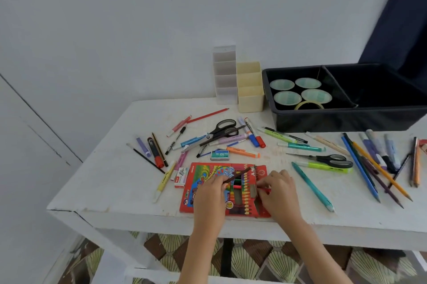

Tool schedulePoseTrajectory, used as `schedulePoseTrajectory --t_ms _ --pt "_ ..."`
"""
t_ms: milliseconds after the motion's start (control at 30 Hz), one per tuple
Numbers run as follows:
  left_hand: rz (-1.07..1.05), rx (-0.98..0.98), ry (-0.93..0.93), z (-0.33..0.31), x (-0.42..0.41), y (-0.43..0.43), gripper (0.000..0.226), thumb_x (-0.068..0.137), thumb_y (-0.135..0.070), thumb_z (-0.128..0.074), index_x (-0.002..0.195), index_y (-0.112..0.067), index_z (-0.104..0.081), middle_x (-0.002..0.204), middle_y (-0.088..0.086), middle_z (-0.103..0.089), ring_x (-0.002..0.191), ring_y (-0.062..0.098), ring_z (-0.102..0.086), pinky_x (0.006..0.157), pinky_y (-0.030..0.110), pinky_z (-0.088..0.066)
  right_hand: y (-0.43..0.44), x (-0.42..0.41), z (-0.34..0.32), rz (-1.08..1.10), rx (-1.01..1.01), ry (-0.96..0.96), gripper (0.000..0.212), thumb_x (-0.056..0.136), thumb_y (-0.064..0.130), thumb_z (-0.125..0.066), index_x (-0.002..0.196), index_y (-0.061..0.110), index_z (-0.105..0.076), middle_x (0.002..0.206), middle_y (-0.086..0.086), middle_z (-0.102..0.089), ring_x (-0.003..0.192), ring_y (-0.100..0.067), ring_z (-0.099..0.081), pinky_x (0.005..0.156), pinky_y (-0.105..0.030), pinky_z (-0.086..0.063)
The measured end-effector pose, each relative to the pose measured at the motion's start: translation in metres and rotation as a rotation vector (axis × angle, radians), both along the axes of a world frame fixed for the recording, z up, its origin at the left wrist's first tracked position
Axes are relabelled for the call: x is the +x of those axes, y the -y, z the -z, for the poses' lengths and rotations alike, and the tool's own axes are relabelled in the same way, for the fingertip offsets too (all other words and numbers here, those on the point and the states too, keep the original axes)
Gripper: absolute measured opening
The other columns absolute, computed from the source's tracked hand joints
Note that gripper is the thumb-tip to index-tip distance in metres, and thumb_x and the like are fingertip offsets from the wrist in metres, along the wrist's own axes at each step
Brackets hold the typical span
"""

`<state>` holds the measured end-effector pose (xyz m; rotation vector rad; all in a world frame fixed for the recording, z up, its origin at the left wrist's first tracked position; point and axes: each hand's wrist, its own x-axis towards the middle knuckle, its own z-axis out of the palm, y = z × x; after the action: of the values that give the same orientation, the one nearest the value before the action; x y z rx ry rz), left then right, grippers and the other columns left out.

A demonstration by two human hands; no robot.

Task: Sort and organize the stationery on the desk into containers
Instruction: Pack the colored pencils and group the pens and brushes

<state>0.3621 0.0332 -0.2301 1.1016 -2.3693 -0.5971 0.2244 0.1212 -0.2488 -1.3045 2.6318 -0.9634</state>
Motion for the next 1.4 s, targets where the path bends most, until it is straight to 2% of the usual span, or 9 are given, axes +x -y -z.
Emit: schedulePoseTrajectory --t_ms 167,367,567,667,767,833,933,1100,1400 --pt "0.004 -0.002 0.024 0.0 0.001 0.002 0.032 0.099 -0.023 -0.041 0.129 -0.021 -0.053 0.119 -0.008 -0.061 0.11 0.006 -0.052 0.089 0.018 -0.041 0.005 0.0 0.001 0.026 -0.163 0.205 0.017 0.077 0.006 -0.073 0.085 0.016 -0.061 0.097 0.003 -0.049 0.08 -0.006 -0.05 0.069 -0.012 -0.042" --pt "0.015 -0.011 -0.012 -0.001 0.0 0.002 0.032 0.099 -0.021 -0.042 0.129 -0.018 -0.054 0.12 -0.005 -0.061 0.114 0.009 -0.052 0.094 0.02 -0.041 -0.016 -0.007 -0.011 -0.003 -0.283 0.302 0.03 0.085 0.003 -0.063 0.108 0.022 -0.06 0.099 0.004 -0.057 0.085 -0.002 -0.054 0.07 -0.004 -0.042" --pt "0.222 -0.026 -0.074 -0.006 -0.015 -0.02 0.032 0.097 -0.019 -0.046 0.127 -0.017 -0.057 0.119 -0.003 -0.061 0.114 0.013 -0.052 0.097 0.021 -0.035 -0.02 -0.001 -0.029 0.119 -0.564 0.921 0.02 0.09 0.015 -0.059 0.109 0.019 -0.061 0.084 -0.004 -0.073 0.072 -0.006 -0.068 0.062 -0.015 -0.052" --pt "0.282 -0.002 -0.053 -0.01 -0.02 -0.028 0.043 0.094 -0.039 -0.037 0.126 -0.019 -0.058 0.118 -0.006 -0.061 0.111 0.008 -0.05 0.098 0.022 -0.038 -0.028 -0.007 -0.027 0.251 -0.713 1.04 0.024 0.088 0.013 -0.062 0.111 0.008 -0.06 0.083 -0.011 -0.073 0.068 -0.011 -0.068 0.062 -0.019 -0.054" --pt "0.237 -0.001 -0.081 -0.011 -0.015 -0.026 0.064 0.086 -0.057 -0.021 0.127 -0.021 -0.056 0.12 -0.012 -0.056 0.11 -0.006 -0.04 0.096 0.007 -0.026 -0.043 -0.022 -0.028 0.362 -0.791 1.005 0.022 0.089 0.011 -0.059 0.11 0.002 -0.06 0.082 -0.013 -0.07 0.065 -0.011 -0.065 0.059 -0.016 -0.054" --pt "0.162 -0.035 -0.111 -0.01 -0.009 -0.019 0.051 0.094 -0.046 -0.028 0.125 -0.018 -0.058 0.119 -0.01 -0.058 0.108 -0.006 -0.04 0.092 0.005 -0.023 -0.052 -0.031 -0.028 0.412 -0.777 0.926 0.02 0.091 0.011 -0.057 0.11 0.005 -0.06 0.082 -0.012 -0.069 0.068 -0.013 -0.064 0.063 -0.018 -0.054" --pt "0.067 -0.051 -0.129 -0.004 -0.001 -0.006 0.031 0.098 -0.026 -0.045 0.12 -0.014 -0.061 0.117 -0.004 -0.062 0.108 0.001 -0.048 0.091 0.01 -0.029 -0.058 -0.036 -0.022 0.474 -0.783 0.84 0.02 0.092 0.012 -0.057 0.111 0.007 -0.061 0.084 -0.013 -0.069 0.074 -0.017 -0.064 0.067 -0.021 -0.052" --pt "-0.033 0.01 -0.116 0.003 0.01 0.004 0.03 0.096 -0.021 -0.048 0.123 -0.016 -0.06 0.125 -0.002 -0.059 0.117 0.01 -0.051 0.099 0.024 -0.041 -0.052 -0.031 -0.012 0.542 -0.822 0.741 0.017 0.092 0.013 -0.056 0.109 0.01 -0.059 0.088 -0.011 -0.07 0.075 -0.015 -0.065 0.073 -0.022 -0.056" --pt "-0.023 0.068 -0.006 0.013 0.02 0.007 0.033 0.098 -0.026 -0.043 0.129 -0.018 -0.054 0.142 -0.004 -0.045 0.132 0.009 -0.036 0.106 0.02 -0.03 -0.045 -0.025 -0.013 0.703 -0.859 0.536 0.016 0.096 0.014 -0.05 0.111 0.012 -0.055 0.09 -0.008 -0.066 0.082 -0.018 -0.064 0.081 -0.028 -0.053"
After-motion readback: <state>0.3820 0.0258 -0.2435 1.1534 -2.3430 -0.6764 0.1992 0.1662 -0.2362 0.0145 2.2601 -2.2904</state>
